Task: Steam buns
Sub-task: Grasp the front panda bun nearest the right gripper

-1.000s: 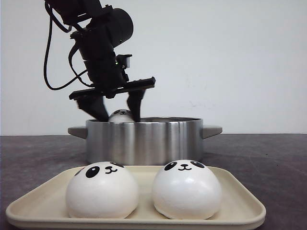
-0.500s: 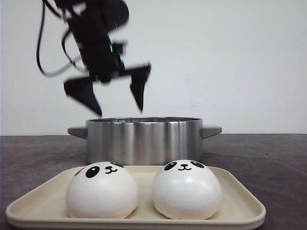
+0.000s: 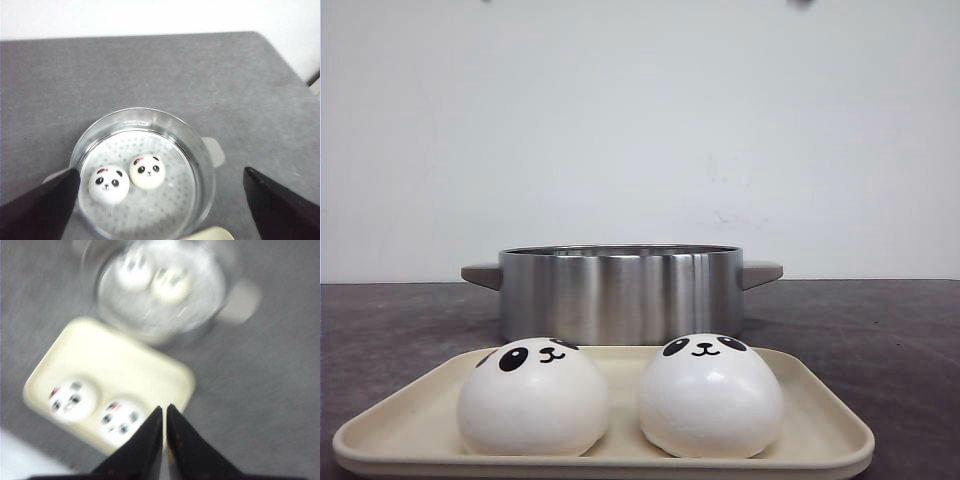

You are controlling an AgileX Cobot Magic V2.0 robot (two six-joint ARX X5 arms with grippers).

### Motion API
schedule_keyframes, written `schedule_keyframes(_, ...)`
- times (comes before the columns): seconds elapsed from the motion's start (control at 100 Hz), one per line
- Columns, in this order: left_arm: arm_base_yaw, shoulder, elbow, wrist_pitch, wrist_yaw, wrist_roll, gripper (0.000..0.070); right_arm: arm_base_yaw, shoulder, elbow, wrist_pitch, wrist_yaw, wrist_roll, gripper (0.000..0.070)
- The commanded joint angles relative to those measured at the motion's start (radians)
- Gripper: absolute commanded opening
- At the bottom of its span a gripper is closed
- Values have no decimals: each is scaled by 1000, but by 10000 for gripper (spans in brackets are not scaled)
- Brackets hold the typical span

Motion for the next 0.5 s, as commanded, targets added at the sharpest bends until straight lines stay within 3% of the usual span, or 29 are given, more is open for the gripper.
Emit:
schedule_keyframes(0.0, -17, -51, 21, -28, 1, -3, 631, 27, 28, -64, 48, -19, 111, 43)
schedule_keyframes(0.03, -21, -82, 21, -48, 1, -3, 631, 37, 40, -96, 71, -31, 130, 123)
schedule_keyframes(0.13, -32, -179, 21, -98, 0, -5, 631, 66, 87, -171, 129, -95, 180, 536)
schedule_keyframes(0.17, -32, -221, 21, -114, 0, -6, 631, 77, 109, -188, 146, -118, 188, 634)
schedule_keyframes(0.49, -32, -440, 21, -180, -21, -26, 631, 131, 307, -201, 261, -101, 220, 614)
